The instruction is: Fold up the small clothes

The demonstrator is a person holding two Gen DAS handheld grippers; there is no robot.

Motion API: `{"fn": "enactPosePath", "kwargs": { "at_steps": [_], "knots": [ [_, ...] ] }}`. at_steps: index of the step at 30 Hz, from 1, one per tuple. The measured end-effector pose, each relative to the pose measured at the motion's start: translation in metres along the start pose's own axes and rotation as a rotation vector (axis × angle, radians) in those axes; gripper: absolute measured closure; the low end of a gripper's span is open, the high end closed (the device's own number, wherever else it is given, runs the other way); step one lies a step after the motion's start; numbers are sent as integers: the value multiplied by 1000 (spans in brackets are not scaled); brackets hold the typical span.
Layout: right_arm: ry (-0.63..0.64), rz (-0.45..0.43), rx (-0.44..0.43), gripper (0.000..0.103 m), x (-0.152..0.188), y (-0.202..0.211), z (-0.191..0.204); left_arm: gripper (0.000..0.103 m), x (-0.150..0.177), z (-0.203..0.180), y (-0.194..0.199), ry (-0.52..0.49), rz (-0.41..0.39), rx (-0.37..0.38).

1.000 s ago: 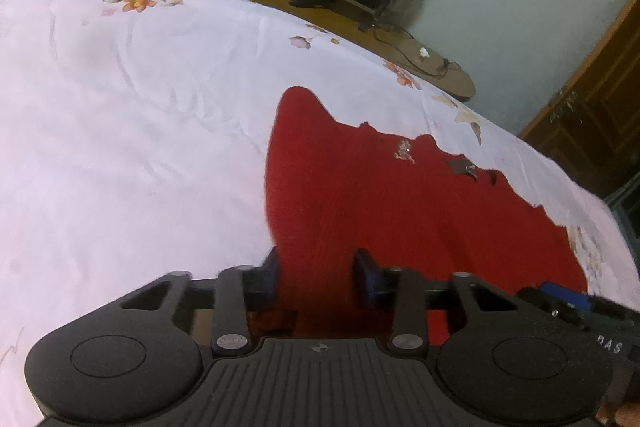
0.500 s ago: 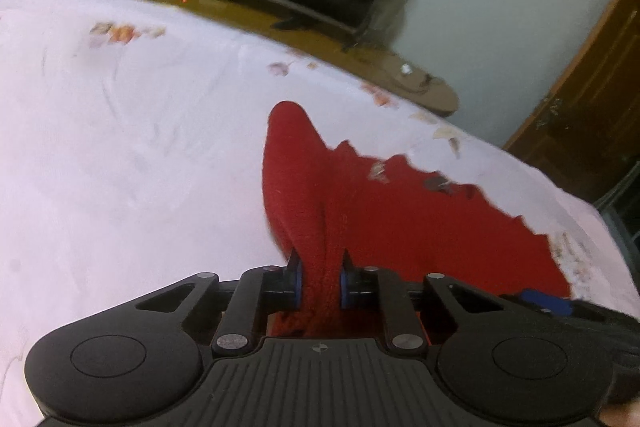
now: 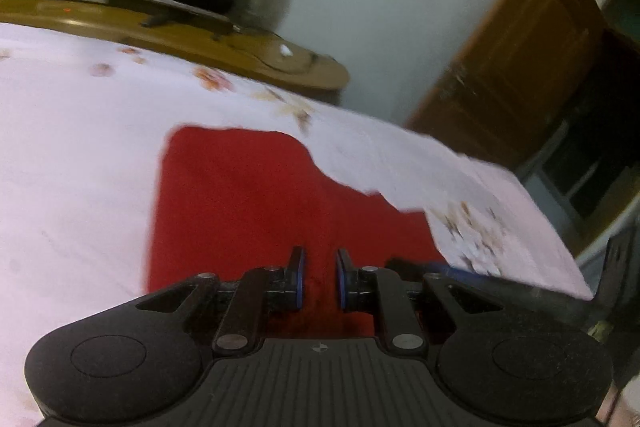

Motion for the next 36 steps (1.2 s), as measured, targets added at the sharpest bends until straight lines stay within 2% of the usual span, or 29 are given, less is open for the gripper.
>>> {"fn": "enactPosePath", "kwargs": {
  "at_steps": [3,6,11,13,15,17,19,21,24,28,29,32,36],
  "knots": [
    [-58,17,-8,43,0,5,-25,88,26,-13,-18,-29,86,-36],
    [-128,55,-54,43,10,3,-34,88,28,-21,-4,-107,82,-61],
    [-208,88,-133,42,15,-4,-23,88,8,-19,38,-128,46,-73],
    [-236,95,-179,40,13,-4,-13,88,-3,-6,58,-127,11,-102],
    [-258,107,-222,33,10,-5,-1,88,-12,13,68,-123,-12,-152],
    [-270,124,-260,31,9,-9,11,88,-13,34,74,-125,-16,-212],
    [-265,153,-285,31,13,-16,25,88,-8,50,76,-107,-6,-236],
    [-255,202,-305,36,21,-24,38,88,0,59,76,-99,3,-252],
    [-240,214,-298,61,28,-32,49,88,11,66,72,-81,16,-250],
    [-212,186,-302,81,23,-31,61,88,17,67,71,-87,11,-251],
    [-192,174,-304,89,21,-28,65,88,18,65,71,-88,8,-253],
    [-140,143,-314,91,15,-21,74,88,15,64,71,-89,-4,-255],
    [-103,46,-303,92,-10,-2,65,88,7,57,68,-95,-25,-247]
  ]
}}
Point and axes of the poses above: each gripper's, at about its wrist camera, not at the fingertips, and y roughly against the way its jaws point, z to its left, x to its underside, the point moved 10 cm from there along -y, roughly the way its jaws point, and after that the axes turned 6 degrees about -z, right-handed, at the moved point
